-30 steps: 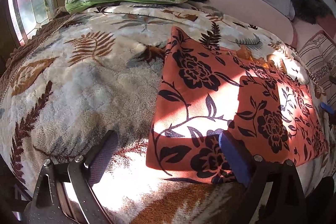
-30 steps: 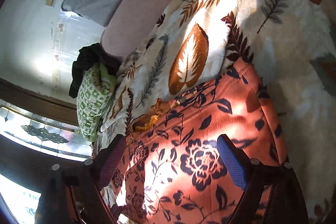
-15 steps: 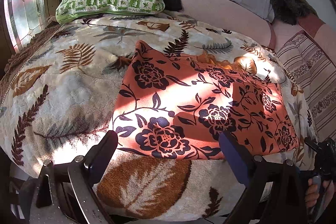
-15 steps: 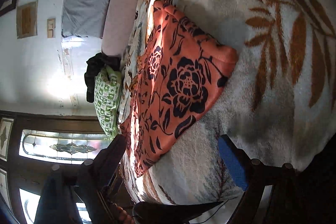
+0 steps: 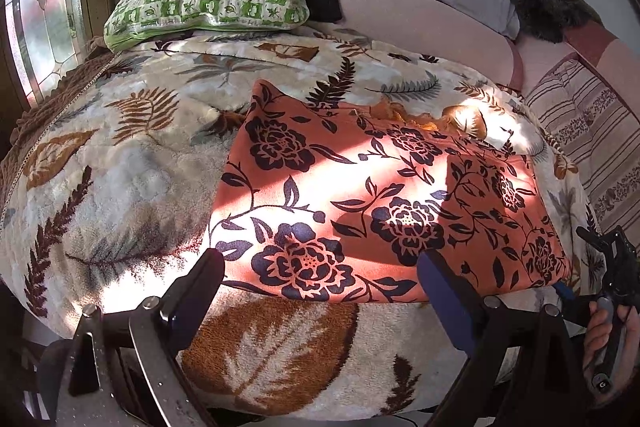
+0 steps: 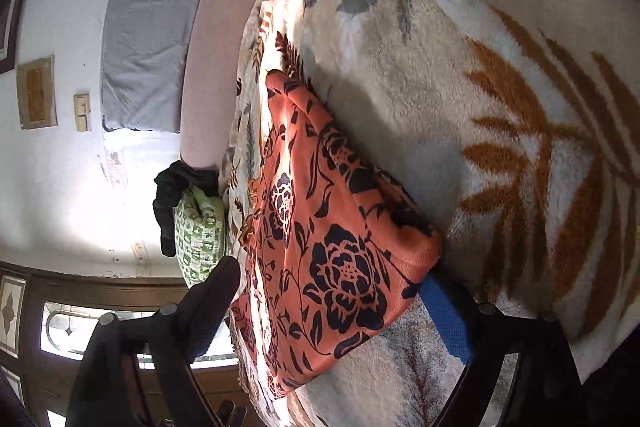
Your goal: Fold small clothes
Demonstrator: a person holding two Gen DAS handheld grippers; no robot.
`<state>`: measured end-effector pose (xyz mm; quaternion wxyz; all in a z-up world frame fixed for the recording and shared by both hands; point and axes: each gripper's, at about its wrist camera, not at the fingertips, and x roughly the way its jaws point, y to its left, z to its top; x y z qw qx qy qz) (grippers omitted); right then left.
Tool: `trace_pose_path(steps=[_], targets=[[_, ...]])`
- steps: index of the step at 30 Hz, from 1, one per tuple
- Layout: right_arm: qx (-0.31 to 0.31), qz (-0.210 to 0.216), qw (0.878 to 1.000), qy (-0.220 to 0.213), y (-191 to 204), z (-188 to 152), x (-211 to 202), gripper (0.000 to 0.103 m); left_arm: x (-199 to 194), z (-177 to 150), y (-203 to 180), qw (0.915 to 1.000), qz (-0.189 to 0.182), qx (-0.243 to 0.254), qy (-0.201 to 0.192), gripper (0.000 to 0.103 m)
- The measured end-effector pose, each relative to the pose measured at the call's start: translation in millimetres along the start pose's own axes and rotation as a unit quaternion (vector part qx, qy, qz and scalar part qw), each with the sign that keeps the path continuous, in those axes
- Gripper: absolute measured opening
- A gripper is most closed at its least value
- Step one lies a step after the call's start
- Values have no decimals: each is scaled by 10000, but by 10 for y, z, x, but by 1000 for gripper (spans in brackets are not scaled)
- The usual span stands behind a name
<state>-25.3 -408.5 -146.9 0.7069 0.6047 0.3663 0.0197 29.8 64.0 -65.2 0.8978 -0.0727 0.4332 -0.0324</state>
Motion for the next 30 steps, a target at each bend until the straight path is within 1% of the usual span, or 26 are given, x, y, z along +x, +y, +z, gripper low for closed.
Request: trace_pose_path(steps=[1,3,5,7,10,12,16,19,20,22,26,30], targets=[[6,22,10000,-21,-21,10,-11,91,1,-9,5,10000,46,5,-39,97],[69,177,9998,-41,-99,20,-27,90,50,0,5,9998,173,-11,19,97],[136,229,9996,-45,-127,40,-41,91,120,47,-21,9999,123,-49,39,97],[-2,278,9996,37,-54,82,-16,91,196,124,-110,9999,107,30,49,97],[-238,186,9995,77,37,98,30,91,331,248,-328,9994,96,321,-116,97],[-373,85,9992,84,76,97,67,90,504,316,-489,9984,68,561,-58,97],[-821,-28,9966,20,242,90,71,89,829,388,-753,9966,87,817,99,97],[-895,-154,9959,22,270,106,128,89,987,395,-930,9939,245,1074,106,97],[-897,-212,9957,46,254,107,160,89,1035,390,-967,9931,317,1115,166,97],[-851,-233,9960,135,242,101,210,89,1076,383,-1005,9931,311,1107,211,97],[-1172,-221,9929,8,416,80,176,89,1110,393,-1069,9925,334,1164,173,97],[-1087,-643,9919,129,312,125,345,89,1253,367,-1063,9922,360,1117,416,97]])
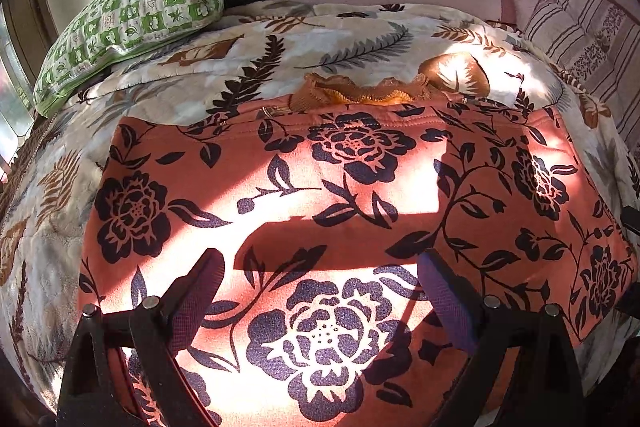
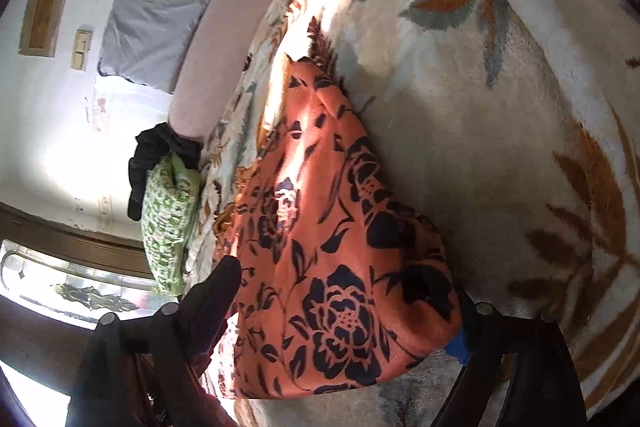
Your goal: Fold small clothes
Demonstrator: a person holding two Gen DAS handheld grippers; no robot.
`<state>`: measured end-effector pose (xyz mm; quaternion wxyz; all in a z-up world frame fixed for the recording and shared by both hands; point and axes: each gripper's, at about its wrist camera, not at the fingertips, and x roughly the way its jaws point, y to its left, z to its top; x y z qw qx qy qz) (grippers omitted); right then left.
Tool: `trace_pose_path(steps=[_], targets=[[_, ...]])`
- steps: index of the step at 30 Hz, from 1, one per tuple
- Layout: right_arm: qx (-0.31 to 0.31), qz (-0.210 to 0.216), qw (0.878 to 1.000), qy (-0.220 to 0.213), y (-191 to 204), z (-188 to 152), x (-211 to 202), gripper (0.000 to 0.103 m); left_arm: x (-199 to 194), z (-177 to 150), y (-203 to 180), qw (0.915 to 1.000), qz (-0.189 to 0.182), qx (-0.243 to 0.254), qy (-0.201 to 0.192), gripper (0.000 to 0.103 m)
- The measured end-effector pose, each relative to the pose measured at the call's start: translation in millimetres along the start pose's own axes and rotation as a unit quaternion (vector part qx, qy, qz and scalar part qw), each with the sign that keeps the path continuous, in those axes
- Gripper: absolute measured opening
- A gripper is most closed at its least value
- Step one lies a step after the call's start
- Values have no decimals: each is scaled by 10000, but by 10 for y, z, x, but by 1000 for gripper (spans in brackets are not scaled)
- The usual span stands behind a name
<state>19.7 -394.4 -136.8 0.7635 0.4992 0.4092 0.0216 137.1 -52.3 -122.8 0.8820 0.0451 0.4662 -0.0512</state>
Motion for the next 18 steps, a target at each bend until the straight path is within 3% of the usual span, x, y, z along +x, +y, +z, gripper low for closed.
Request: trace_pose_path(steps=[8,13,14,16,18], targets=[[-35,-109,9999,-15,21,5,-2,89,-48,-4,58,9997,-163,-151,-93,97],[-82,-227,9997,51,63,12,33,89,140,-73,35,9998,-147,-29,165,97],[-45,-218,9997,49,58,17,28,87,121,-91,29,9999,-141,22,93,97],[33,-222,9997,36,58,26,4,71,21,-81,53,9997,-226,4,122,97],[-10,-241,9997,9,88,27,-17,68,-192,-74,120,9990,-365,-136,-206,97]])
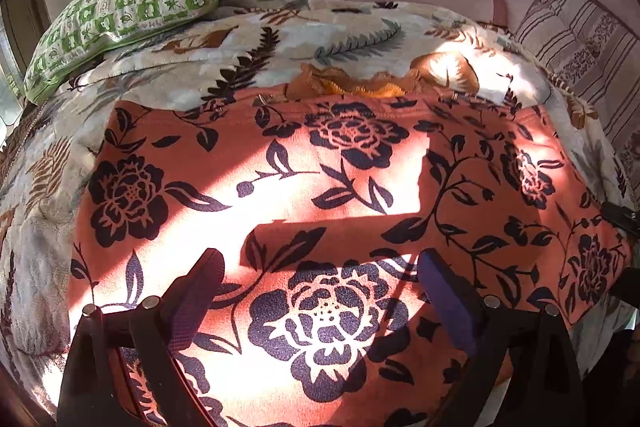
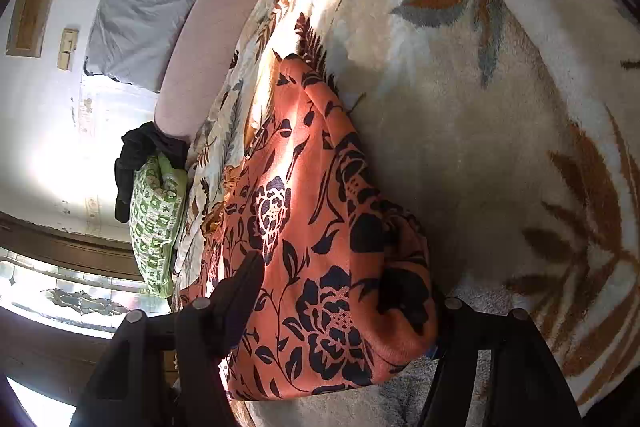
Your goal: Fold small clothes
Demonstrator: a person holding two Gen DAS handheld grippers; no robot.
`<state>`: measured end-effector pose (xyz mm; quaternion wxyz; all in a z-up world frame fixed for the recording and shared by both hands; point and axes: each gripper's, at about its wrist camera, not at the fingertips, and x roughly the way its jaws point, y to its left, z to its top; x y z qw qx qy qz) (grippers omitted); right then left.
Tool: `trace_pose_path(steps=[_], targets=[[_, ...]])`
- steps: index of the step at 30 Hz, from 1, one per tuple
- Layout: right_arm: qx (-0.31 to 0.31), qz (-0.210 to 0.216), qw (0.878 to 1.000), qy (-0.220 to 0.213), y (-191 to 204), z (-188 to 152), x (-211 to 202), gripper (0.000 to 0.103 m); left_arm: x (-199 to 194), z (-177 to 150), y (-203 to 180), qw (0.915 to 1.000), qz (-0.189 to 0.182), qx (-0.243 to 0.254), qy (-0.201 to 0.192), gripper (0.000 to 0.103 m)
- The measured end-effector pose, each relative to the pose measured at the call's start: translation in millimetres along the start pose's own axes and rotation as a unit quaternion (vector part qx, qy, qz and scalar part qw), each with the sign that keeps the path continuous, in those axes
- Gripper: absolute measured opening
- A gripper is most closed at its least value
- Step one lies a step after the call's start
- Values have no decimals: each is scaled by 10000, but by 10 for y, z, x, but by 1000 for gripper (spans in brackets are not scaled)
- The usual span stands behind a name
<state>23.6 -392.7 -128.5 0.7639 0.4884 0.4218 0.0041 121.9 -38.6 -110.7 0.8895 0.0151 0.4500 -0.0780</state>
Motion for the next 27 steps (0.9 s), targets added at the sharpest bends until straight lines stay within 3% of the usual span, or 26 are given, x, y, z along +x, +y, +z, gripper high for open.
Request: trace_pose_path(steps=[2,3,5,6,7,8,9,11,13,16,17,18,20,21,22,23,25,27], targets=[[46,-88,9999,20,-1,9,16,68,-112,-19,33,9993,88,-24,-370,97],[77,-121,9999,36,-17,18,42,70,-30,-47,32,9995,153,28,-267,97],[131,-177,9997,86,-65,29,114,70,336,-128,4,9981,216,264,504,100],[119,-178,9997,76,-61,32,126,69,302,-147,-9,9988,268,369,175,101],[34,-237,9997,86,-29,37,133,67,285,-135,-22,9985,295,435,181,101],[-102,-312,9994,116,22,39,140,51,283,-104,-12,9983,250,410,324,101],[-248,-419,9986,197,76,44,157,26,251,-74,25,9990,136,301,317,101],[-497,-591,9968,217,163,51,171,26,239,-87,103,9997,100,82,208,101],[-446,-641,9963,352,115,51,240,26,274,-109,100,9993,144,194,293,101],[35,-315,9989,340,-35,22,200,35,147,-39,88,9998,53,183,97,101],[-1,-236,9992,313,-27,17,157,49,80,-42,92,9999,11,112,-22,101],[-88,-122,9995,276,-10,15,113,73,81,-36,78,9999,8,96,-66,101],[-205,100,9993,299,6,37,81,79,263,-68,7,9994,53,247,241,101],[-224,195,9988,395,-4,48,101,75,339,-117,-31,9987,176,363,305,102],[-317,221,9981,484,-3,50,126,65,312,-146,-52,9987,252,441,108,102],[-438,33,9973,592,9,39,153,18,291,-135,-59,9986,275,433,135,102],[-755,-150,9958,490,107,-5,79,15,230,-66,-30,9993,234,216,199,102],[-1217,-401,9911,371,235,-46,18,15,144,-23,-61,9994,288,200,-75,102]])
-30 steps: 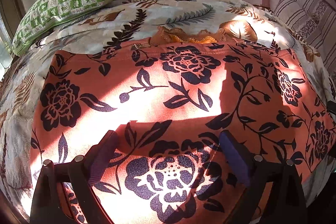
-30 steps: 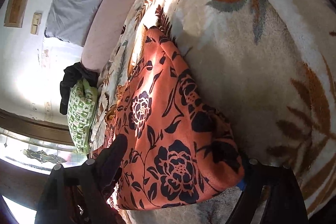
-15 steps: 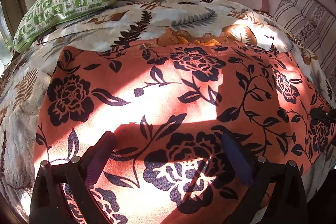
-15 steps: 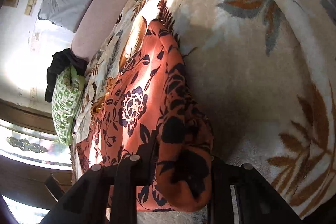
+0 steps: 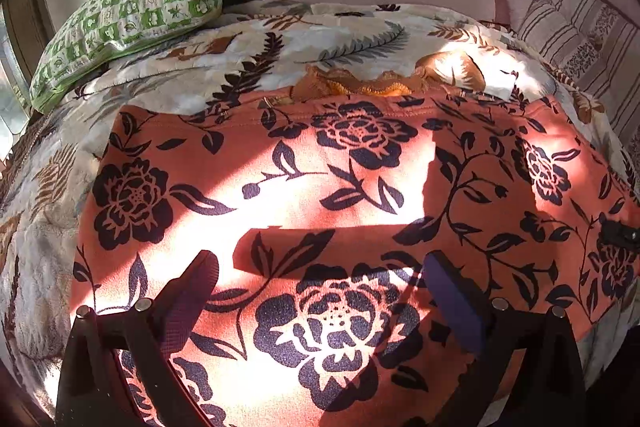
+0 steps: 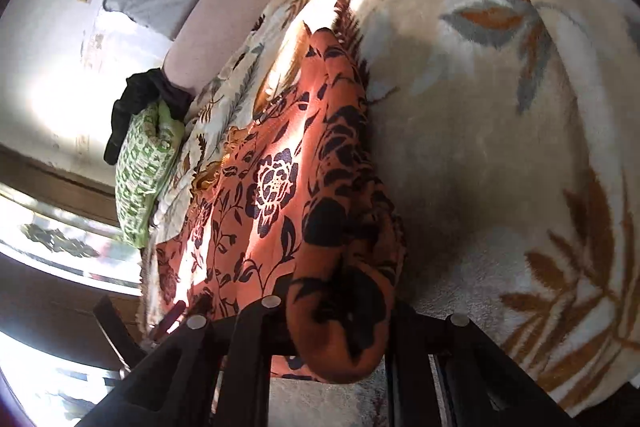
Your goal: Fold small clothes
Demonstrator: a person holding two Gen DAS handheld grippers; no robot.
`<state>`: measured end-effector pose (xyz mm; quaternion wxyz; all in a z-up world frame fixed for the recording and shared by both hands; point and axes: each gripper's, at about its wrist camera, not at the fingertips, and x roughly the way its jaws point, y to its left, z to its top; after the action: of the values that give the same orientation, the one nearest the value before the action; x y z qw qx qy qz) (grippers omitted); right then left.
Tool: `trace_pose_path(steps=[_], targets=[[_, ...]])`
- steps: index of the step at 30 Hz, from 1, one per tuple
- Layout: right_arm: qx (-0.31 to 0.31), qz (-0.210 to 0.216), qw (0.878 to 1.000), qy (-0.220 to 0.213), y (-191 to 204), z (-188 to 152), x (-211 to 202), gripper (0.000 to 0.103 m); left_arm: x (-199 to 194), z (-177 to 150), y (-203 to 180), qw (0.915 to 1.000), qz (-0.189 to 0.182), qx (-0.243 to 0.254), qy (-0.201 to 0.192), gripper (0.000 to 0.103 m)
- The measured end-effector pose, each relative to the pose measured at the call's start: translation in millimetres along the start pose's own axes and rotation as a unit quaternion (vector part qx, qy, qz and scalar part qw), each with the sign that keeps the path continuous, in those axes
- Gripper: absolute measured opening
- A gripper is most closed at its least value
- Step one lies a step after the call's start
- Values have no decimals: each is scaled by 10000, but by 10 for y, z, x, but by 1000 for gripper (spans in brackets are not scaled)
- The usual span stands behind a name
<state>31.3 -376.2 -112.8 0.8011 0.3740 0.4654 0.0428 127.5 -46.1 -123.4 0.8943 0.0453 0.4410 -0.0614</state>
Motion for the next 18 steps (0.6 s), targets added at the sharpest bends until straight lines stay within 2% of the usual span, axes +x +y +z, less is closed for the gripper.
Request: trace_pose_path(steps=[1,2,3,4,7,8,9,12,13,16,17,18], targets=[[-165,-174,9997,109,2,-9,54,15,22,-9,-50,9998,108,115,-74,102],[-212,-314,9987,341,-51,-16,153,19,147,-49,-118,9992,231,305,113,102],[-67,-180,9986,486,-150,-17,201,23,262,-98,-135,9986,253,379,265,103],[103,123,9989,450,-235,-4,146,25,226,-120,-83,9995,165,269,58,103],[236,484,9985,31,-394,108,-208,42,212,-96,-58,9995,125,278,106,103],[260,523,9982,-149,-429,189,-314,65,212,-98,-60,9995,136,273,84,103],[260,559,9975,-344,-441,309,-386,79,206,-96,-56,9995,150,271,67,103],[124,745,9963,-401,-377,789,-292,79,210,-100,-62,9996,151,248,49,103],[104,798,9965,-230,-326,968,-144,79,209,-98,-61,9995,154,257,49,103],[-272,526,9977,326,-128,1396,363,79,212,-112,-58,9996,136,248,27,103],[-432,319,9973,509,-52,1484,543,76,211,-117,-62,9996,140,251,16,103],[-488,127,9966,658,-6,1537,701,60,213,-119,-62,9996,134,245,10,103]])
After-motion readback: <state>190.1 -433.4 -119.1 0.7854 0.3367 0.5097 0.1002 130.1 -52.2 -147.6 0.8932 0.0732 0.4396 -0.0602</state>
